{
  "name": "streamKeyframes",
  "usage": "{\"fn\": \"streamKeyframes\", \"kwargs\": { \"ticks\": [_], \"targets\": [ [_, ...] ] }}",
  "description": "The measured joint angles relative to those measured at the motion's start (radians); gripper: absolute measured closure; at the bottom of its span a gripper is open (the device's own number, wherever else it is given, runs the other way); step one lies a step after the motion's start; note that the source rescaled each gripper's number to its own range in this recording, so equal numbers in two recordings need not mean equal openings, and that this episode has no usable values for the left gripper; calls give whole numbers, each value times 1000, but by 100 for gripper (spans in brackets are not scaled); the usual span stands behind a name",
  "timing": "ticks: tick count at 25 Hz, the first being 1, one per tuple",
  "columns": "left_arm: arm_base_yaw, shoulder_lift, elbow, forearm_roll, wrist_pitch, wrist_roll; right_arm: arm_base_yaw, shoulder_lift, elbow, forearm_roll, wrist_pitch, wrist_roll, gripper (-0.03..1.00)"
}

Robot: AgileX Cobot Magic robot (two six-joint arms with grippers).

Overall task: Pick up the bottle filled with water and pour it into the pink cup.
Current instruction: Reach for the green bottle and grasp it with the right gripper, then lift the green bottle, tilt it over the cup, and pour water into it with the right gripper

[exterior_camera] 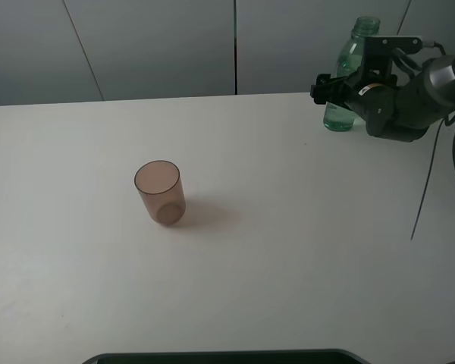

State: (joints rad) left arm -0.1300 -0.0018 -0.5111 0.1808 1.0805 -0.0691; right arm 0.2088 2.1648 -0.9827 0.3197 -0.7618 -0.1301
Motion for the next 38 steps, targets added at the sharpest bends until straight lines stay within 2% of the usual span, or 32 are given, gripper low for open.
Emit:
{"fn": "streamKeyframes", "kwargs": {
  "ticks": [11, 12, 13, 14, 15, 16, 34, 38],
  "targets": [
    [0, 0, 0, 0, 0, 0, 0, 6, -41, 8, 4, -13, -3],
    [0, 0, 0, 0, 0, 0, 0, 8, -41, 10, 4, -20, 0],
    [0, 0, 0, 0, 0, 0, 0, 8, -41, 12, 5, -24, 16],
    [0, 0, 0, 0, 0, 0, 0, 8, -41, 15, 5, -31, 48],
    [0, 0, 0, 0, 0, 0, 0, 10, -41, 19, 2, -36, 91],
    [0, 0, 0, 0, 0, 0, -2, 10, -42, 24, 3, -36, 95],
    [0, 0, 0, 0, 0, -2, -2, 10, -46, 31, 14, -62, 97],
    [0, 0, 0, 0, 0, -2, -2, -18, -46, 33, 69, -74, 97]
  ]
}}
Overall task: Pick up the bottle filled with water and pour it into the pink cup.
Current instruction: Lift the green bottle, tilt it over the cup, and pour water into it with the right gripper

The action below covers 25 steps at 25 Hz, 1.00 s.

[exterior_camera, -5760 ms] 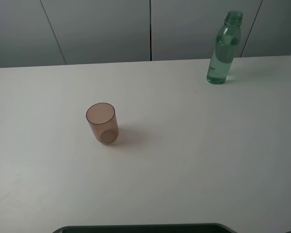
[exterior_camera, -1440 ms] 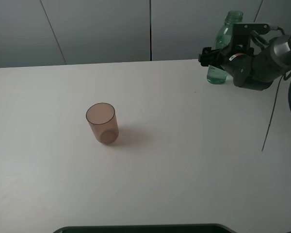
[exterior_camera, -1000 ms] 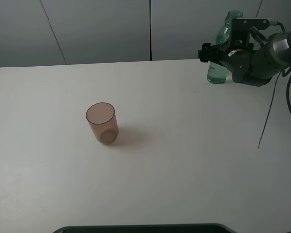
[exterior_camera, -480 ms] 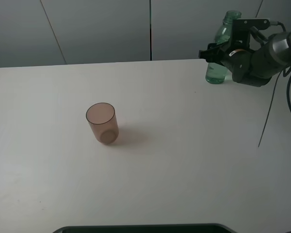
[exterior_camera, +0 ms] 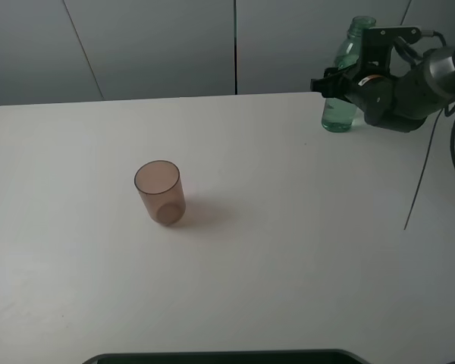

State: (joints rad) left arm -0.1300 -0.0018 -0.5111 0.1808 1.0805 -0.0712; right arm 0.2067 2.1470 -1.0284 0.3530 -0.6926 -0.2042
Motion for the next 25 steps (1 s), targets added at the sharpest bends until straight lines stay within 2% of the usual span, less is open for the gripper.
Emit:
{"fn": "streamKeyframes", "kwargs": {
  "ticks": [6, 12, 19, 25],
  "targets": [
    [0, 0, 0, 0, 0, 0, 0, -109, 6, 2, 152, -68, 97],
    [0, 0, 0, 0, 0, 0, 0, -286, 8, 2, 280, -83, 97],
    [0, 0, 0, 0, 0, 0, 43, -509, 171, -29, 296, -77, 97],
    [0, 0, 0, 0, 0, 0, 132, -712, 356, -32, 288, -77, 97]
  ]
}}
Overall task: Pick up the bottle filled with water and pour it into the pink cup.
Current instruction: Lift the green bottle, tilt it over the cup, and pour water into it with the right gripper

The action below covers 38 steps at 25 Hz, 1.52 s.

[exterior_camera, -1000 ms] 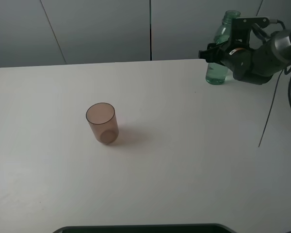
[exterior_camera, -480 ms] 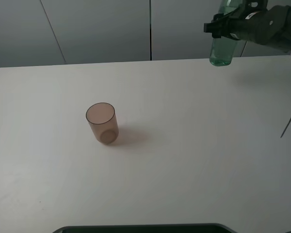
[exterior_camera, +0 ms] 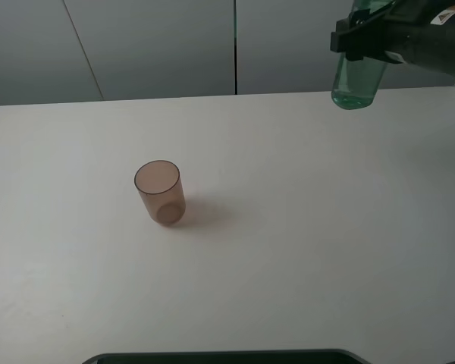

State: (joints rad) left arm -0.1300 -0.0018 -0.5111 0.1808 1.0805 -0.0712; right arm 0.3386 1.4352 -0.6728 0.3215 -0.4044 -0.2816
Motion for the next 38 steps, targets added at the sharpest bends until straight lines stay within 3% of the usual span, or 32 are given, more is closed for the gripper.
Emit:
{"fn": "streamKeyframes", "kwargs": {
  "ticks": [8, 15, 25, 31, 38],
  "targets": [
    [0, 0, 0, 0, 0, 0, 200, -189, 171, -5, 12, -13, 97],
    [0, 0, 0, 0, 0, 0, 344, -207, 191, -16, 85, -61, 97],
    [0, 0, 0, 0, 0, 0, 358, -196, 191, -23, 68, -220, 97],
    [0, 0, 0, 0, 0, 0, 365, -80, 146, -23, 52, -234, 97],
    [0, 0, 0, 0, 0, 0, 370, 96, 59, -102, 21, -240, 97]
  ]
}}
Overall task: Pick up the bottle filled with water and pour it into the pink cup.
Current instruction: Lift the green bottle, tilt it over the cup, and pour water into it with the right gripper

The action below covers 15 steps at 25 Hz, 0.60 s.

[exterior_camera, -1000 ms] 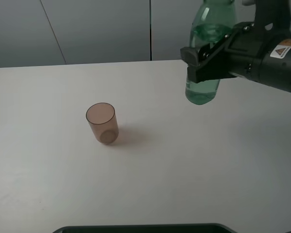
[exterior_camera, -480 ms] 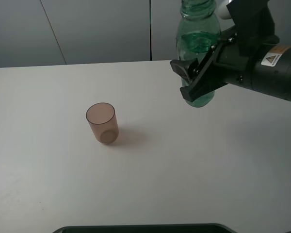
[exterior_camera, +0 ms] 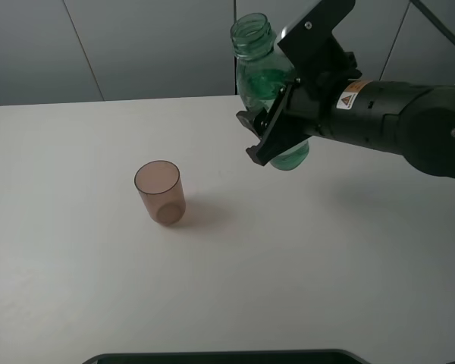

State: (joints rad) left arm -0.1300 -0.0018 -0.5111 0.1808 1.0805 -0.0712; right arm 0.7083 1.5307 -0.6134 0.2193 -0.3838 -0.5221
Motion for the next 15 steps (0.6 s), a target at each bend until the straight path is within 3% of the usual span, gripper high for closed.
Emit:
{"fn": "streamKeyframes", "kwargs": {
  "ticks": [5, 9, 15],
  "targets": [
    [0, 0, 0, 0, 0, 0, 44, 130, -24, 11, -111, -102, 97],
    [0, 0, 0, 0, 0, 0, 92, 220, -53, 121, -154, -258, 97],
    [0, 0, 0, 0, 0, 0, 97, 287, -109, 264, -162, -462, 97]
  ]
}}
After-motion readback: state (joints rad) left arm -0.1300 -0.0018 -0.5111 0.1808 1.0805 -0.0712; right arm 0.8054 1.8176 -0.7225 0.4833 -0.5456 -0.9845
